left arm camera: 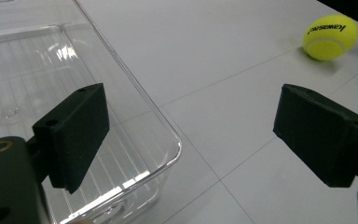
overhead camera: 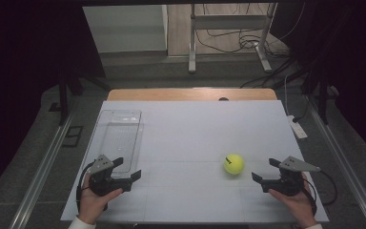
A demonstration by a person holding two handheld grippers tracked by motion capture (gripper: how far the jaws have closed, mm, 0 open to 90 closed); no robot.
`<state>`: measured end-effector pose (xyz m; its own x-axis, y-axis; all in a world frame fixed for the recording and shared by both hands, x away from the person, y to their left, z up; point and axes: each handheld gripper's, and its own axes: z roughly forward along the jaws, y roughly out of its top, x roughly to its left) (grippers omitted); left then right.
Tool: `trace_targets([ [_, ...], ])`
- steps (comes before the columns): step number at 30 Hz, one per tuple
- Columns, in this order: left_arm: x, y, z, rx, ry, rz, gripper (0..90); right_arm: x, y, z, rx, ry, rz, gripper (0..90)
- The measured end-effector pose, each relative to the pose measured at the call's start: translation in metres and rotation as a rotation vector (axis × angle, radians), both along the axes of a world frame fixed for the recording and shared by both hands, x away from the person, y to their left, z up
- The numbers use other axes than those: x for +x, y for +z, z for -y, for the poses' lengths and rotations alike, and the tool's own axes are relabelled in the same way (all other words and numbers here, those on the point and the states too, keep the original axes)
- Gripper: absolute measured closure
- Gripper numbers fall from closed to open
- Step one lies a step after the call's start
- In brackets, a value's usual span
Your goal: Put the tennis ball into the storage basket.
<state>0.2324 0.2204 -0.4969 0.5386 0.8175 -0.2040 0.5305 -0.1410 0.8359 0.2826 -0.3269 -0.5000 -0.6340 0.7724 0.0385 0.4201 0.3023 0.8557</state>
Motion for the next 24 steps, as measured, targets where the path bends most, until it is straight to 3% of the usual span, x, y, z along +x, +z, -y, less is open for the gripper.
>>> trace_targets([
  [24,0.0016,0.0022,0.0094,0.003,-0.033,0.008,11.4,-0.0065,0.0020,0.0015,0.010,-0.003,0.003,9.7],
])
